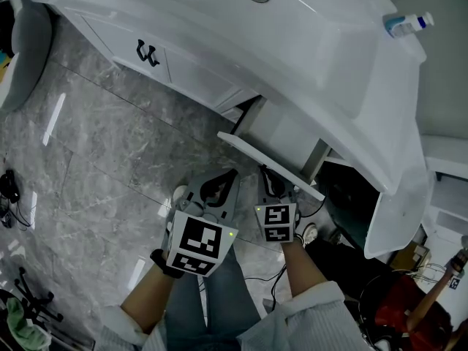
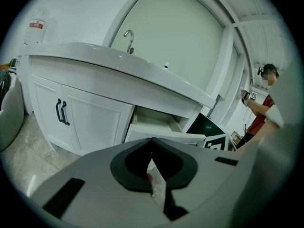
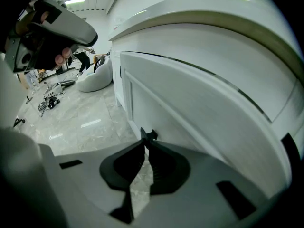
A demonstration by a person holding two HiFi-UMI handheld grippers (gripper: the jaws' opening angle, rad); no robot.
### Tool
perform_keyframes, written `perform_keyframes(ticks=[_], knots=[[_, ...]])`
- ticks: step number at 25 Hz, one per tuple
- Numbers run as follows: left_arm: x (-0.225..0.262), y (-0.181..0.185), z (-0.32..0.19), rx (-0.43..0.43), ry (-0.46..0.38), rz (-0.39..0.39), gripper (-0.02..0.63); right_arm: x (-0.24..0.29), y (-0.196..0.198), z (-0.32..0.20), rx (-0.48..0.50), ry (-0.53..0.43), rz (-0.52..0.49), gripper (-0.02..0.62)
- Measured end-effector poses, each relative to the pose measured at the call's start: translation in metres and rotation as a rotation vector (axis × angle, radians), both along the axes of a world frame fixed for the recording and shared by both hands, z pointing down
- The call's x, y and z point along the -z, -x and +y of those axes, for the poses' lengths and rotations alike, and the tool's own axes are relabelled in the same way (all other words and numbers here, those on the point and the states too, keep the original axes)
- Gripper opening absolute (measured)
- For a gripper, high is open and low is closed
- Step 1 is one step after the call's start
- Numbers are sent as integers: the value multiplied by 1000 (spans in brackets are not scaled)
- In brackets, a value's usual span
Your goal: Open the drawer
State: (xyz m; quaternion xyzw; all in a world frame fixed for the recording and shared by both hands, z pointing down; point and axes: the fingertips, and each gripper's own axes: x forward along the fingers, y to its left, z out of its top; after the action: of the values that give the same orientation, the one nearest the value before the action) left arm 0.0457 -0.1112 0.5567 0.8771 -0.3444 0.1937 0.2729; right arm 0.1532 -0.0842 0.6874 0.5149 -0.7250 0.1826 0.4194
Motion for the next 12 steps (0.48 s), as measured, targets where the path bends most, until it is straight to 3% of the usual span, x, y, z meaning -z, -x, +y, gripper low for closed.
perform_keyframes(ticks=[12], knots=[[-3,2,5,2,8,-10,14,-7,3,16,2,-13,29,29]])
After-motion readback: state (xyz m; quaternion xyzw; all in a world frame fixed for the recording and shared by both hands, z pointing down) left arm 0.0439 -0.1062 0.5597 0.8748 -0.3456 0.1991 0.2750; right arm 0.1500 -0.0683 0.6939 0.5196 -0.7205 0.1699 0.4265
